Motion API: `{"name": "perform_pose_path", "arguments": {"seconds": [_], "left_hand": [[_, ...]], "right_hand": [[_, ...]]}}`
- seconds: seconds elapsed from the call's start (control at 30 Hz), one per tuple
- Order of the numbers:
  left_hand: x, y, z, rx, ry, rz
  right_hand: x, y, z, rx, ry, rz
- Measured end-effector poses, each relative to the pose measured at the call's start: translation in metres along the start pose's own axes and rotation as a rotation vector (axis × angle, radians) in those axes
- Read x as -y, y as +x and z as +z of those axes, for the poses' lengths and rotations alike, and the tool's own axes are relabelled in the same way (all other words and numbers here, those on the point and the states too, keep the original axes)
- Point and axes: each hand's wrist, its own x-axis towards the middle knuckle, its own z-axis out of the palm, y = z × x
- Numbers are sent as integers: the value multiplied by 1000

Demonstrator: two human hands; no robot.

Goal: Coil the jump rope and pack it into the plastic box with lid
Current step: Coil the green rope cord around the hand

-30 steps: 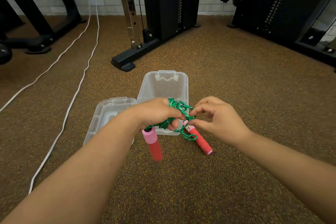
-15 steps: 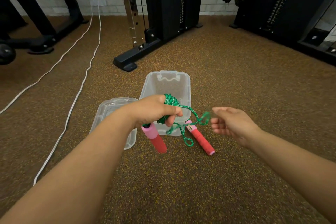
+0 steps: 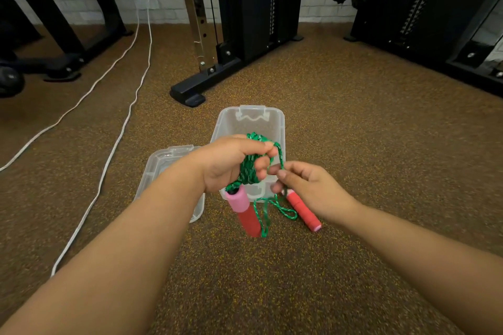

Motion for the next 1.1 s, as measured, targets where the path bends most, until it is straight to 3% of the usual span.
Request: {"name": "perform_pose_path", "arguments": {"seconds": [0.07,0.2,0.4,0.5,0.63,0.73,0.83,1.1], "left_hand": [[-1,1,-2,-3,-122,11],[-2,6,1,-39,-360,39],[-10,11,6,-139,-598,101],[-9,13,6,-262,-461,144],[6,16,8,-351,-22,145],[12,14,8,-305,146,113],[13,10,7,-229,263,60],[7,3,3,196,171,-96]], "right_hand": [[-3,-2,2,-91,98,42],[-14,-5,5,-134,-30,60],[-16,-28,19,73,-471,34],[-9,-38,19,107,-575,-77],[24,-37,15,209,-683,-216],[52,-34,11,189,-575,-296],[67,-22,1,65,-373,-298],[57,4,-30,-168,-363,-208]]}}
